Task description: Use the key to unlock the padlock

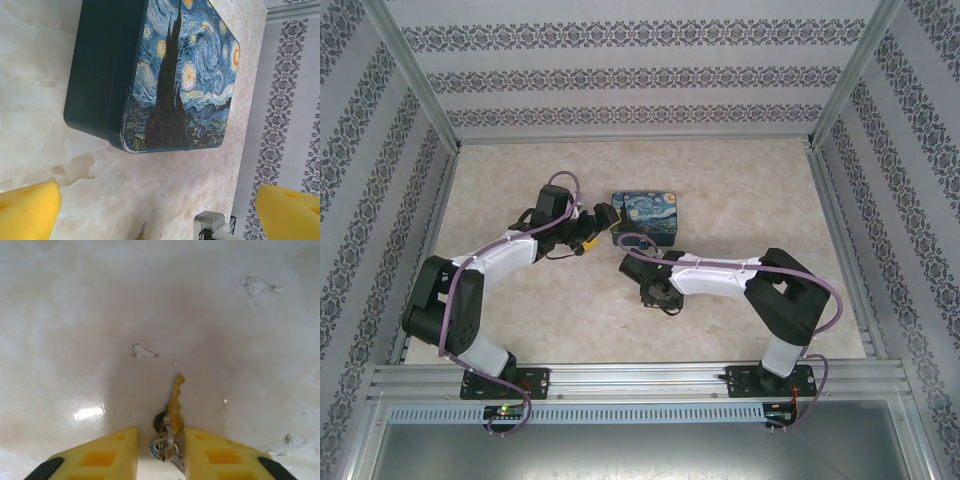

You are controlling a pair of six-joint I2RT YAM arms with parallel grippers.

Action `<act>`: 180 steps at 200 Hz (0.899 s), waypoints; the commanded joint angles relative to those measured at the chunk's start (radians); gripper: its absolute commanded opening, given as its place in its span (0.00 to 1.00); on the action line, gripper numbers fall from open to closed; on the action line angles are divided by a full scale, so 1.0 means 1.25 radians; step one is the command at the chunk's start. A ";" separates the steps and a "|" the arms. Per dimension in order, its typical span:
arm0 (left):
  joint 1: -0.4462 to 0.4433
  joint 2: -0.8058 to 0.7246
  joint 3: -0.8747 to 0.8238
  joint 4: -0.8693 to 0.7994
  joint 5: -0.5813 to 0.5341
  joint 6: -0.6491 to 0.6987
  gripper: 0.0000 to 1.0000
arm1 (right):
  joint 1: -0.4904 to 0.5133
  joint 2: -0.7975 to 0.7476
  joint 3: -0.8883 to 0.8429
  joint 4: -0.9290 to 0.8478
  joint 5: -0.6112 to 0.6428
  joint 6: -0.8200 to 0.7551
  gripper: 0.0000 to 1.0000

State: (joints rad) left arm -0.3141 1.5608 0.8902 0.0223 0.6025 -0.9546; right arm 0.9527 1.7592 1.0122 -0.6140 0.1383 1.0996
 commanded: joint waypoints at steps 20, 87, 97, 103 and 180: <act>-0.004 0.010 0.006 0.030 0.014 -0.007 1.00 | -0.010 0.090 -0.073 0.073 -0.059 -0.026 0.02; -0.003 0.011 0.005 0.023 0.010 -0.003 1.00 | -0.022 0.001 -0.112 0.184 -0.079 -0.200 0.00; -0.004 0.011 0.004 0.023 0.009 -0.003 1.00 | -0.026 -0.020 -0.113 0.196 -0.082 -0.221 0.00; -0.003 0.012 0.004 0.022 0.009 -0.003 1.00 | -0.030 -0.030 -0.116 0.202 -0.085 -0.232 0.00; -0.003 0.008 -0.003 0.012 0.009 0.003 1.00 | -0.100 -0.146 -0.204 0.343 -0.191 -0.244 0.00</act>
State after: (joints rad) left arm -0.3145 1.5608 0.8902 0.0277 0.6025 -0.9550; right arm 0.8463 1.6142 0.7956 -0.2317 -0.0471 0.8143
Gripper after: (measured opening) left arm 0.997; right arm 0.049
